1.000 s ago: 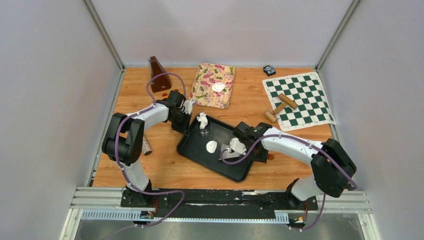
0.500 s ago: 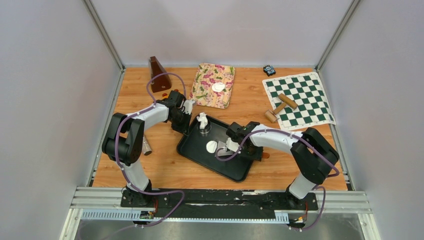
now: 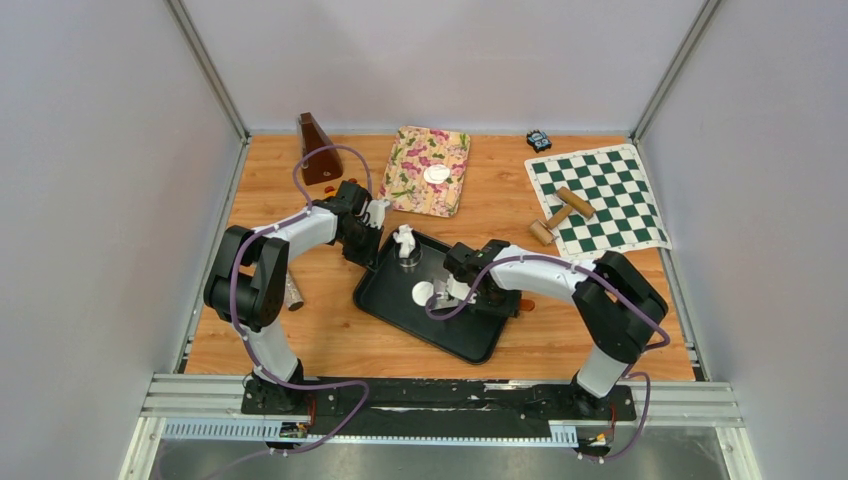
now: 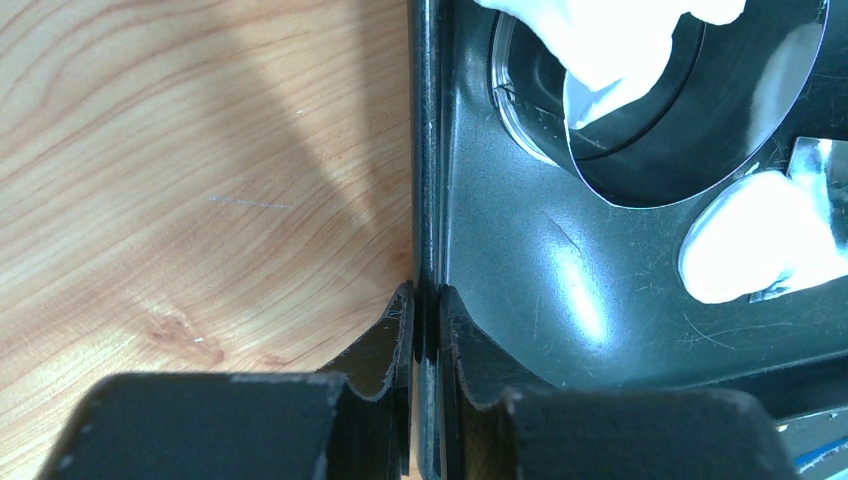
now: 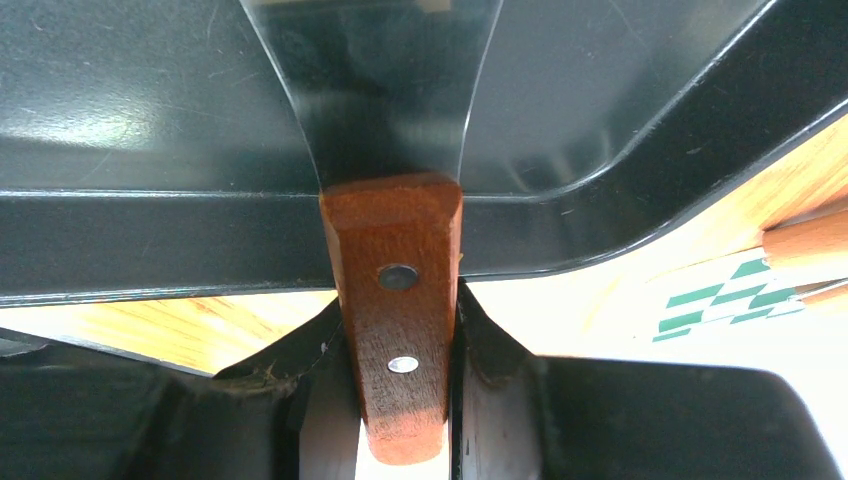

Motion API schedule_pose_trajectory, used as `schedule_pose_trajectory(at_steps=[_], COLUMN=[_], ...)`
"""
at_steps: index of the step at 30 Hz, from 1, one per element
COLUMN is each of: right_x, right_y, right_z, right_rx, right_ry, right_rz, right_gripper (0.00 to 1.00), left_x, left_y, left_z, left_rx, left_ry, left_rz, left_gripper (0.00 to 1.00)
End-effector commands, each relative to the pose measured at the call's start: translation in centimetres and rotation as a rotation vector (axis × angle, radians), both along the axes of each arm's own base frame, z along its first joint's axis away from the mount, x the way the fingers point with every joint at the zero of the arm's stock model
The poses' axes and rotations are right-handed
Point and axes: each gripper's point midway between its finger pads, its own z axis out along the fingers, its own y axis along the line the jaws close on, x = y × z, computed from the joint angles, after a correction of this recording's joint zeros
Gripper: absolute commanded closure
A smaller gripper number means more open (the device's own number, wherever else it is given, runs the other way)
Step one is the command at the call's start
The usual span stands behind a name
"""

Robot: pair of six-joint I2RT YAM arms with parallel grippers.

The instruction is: Roll out the dumpling wrappers from the dough

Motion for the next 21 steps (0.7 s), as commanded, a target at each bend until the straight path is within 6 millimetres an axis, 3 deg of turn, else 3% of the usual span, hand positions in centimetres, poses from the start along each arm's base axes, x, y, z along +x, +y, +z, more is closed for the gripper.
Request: schedule_pose_trajectory(at_steps=[1,16,21], right_x=[1.9,2.6,3.1], right_y=[3.4,5.3,6.5], right_z=[-0.1,-0.7,0.2], right_rx=[0.107,0.236,0.336], right_ry=[-0.064,-0.126,-0.165], right_rz=[0.014,-0.013,-0.018], right_gripper=[1.00,1.00,1.00], left_x=[0.1,-0.1,-0.1], left_y=[1.5,1.3,1.2], left_z=[-1.3,-1.0,-1.1], left_rx=[0.090,0.076,0.072], left_ry=[-0.003,-0.003,0.000], left_rz=[0.001,-0.003,-0.004], left_gripper=[1.00,1.00,1.00])
